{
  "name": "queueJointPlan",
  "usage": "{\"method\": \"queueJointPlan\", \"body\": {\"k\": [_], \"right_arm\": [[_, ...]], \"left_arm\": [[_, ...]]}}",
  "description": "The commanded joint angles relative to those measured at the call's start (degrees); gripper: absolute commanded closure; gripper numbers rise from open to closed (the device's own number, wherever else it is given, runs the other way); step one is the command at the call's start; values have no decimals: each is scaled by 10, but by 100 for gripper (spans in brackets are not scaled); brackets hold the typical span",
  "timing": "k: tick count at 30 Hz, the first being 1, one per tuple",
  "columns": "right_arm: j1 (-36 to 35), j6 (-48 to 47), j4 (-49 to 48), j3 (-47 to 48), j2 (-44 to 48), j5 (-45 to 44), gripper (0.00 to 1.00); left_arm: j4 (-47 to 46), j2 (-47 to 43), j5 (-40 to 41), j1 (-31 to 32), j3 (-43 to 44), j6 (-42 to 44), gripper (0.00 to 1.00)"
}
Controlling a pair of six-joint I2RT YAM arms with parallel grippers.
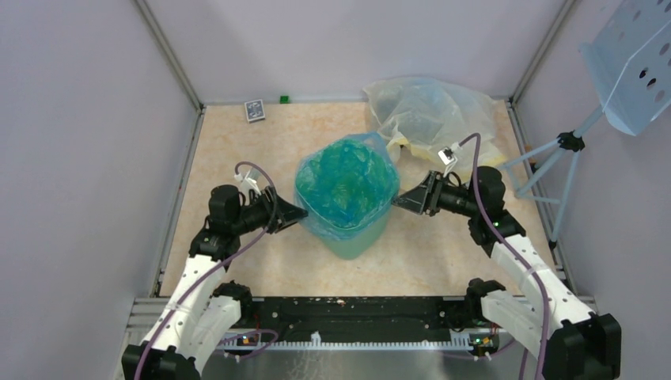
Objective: Put the trash bags into the trash bin
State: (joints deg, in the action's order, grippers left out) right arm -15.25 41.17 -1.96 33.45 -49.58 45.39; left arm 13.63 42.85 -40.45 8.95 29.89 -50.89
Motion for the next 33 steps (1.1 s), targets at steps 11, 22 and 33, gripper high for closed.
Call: {"method": "queueJointPlan", "body": {"k": [11, 22, 33], "right_arm": [[-3, 18, -85, -42, -56, 14, 69], [-14, 21, -126, -76, -100, 3, 69], [-14, -24, -49, -58, -75, -38, 63]], "left_arm": [[-57, 12, -5, -1, -12, 11, 65], [-114, 49, -3, 0, -65, 25, 69], [-30, 36, 59, -1, -27, 88, 35]]}}
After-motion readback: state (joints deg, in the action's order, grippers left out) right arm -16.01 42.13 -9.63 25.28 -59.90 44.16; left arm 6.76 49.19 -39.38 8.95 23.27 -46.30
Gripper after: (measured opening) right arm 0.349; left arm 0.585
